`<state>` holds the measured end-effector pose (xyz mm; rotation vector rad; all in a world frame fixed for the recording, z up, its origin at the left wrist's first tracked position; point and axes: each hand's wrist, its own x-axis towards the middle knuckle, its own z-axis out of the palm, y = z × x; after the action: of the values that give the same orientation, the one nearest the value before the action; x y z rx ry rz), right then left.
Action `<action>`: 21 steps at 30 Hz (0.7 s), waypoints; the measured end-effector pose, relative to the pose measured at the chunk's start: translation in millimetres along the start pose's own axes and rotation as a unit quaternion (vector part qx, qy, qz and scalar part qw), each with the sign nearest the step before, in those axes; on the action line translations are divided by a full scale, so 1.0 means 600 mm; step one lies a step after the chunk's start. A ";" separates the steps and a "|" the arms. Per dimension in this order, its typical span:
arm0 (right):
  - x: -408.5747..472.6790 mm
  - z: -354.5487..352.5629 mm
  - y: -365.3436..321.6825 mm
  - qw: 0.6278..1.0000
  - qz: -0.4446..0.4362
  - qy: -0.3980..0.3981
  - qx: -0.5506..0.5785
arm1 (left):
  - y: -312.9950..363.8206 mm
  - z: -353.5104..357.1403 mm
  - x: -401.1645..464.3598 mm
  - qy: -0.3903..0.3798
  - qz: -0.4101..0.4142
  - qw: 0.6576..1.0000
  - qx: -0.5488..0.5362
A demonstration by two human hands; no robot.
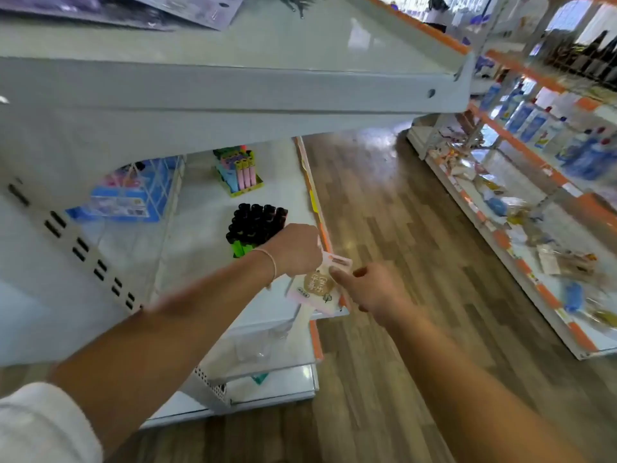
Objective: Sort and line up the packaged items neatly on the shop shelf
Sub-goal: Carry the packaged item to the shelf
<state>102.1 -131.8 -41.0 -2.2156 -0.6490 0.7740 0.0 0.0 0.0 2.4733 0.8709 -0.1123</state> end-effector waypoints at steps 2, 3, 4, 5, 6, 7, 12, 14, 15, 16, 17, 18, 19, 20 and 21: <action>0.001 0.000 -0.003 1.000 0.016 -0.020 -0.005 | -0.004 0.005 0.003 -0.011 -0.024 1.000 0.004; 0.003 0.000 -0.002 0.999 0.029 -0.033 -0.003 | -0.007 0.009 0.005 -0.016 -0.035 0.999 0.001; 0.009 0.001 0.002 0.999 0.029 -0.044 0.009 | -0.006 0.010 0.004 -0.021 -0.043 0.999 0.007; 0.008 0.003 0.000 0.998 0.030 -0.044 0.016 | -0.004 0.011 0.006 -0.022 -0.051 0.998 0.006; 0.011 0.006 0.002 0.998 0.028 -0.044 0.020 | 0.000 0.010 0.007 -0.021 -0.058 0.998 0.013; 0.013 0.007 0.002 0.998 0.029 -0.043 0.025 | 0.005 0.009 0.010 -0.024 -0.064 0.998 0.017; 0.036 -0.010 0.010 0.993 0.022 -0.074 0.085 | 0.052 0.008 0.024 -0.022 -0.078 0.997 -0.004; 0.051 -0.036 0.018 0.989 0.016 -0.083 0.120 | 0.081 0.008 0.042 0.038 -0.063 0.997 0.009; 0.060 -0.054 0.024 0.986 0.013 -0.084 0.142 | 0.097 0.008 0.055 0.072 -0.050 0.996 0.011; 0.070 -0.075 0.031 0.982 0.014 -0.087 0.167 | 0.116 0.008 0.069 0.101 -0.040 0.994 0.001; 0.079 -0.101 0.037 0.976 0.018 -0.091 0.195 | 0.138 0.007 0.086 0.124 -0.032 0.992 -0.011; 0.086 -0.130 0.043 0.971 0.022 -0.092 0.218 | 0.161 0.007 0.103 0.141 -0.025 0.989 -0.024; 0.093 -0.164 0.050 0.968 0.023 -0.090 0.235 | 0.188 0.006 0.121 0.156 -0.021 0.987 -0.035; 0.100 -0.202 0.057 0.966 0.021 -0.082 0.244 | 0.219 0.006 0.138 0.164 -0.016 0.985 -0.041; 0.107 -0.241 0.064 0.966 0.016 -0.070 0.249 | 0.251 0.005 0.153 0.165 -0.013 0.985 -0.040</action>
<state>253.9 -179.5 -6.9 -1.7265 -0.4253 0.9944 164.4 -49.7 41.4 2.4435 1.0207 0.3262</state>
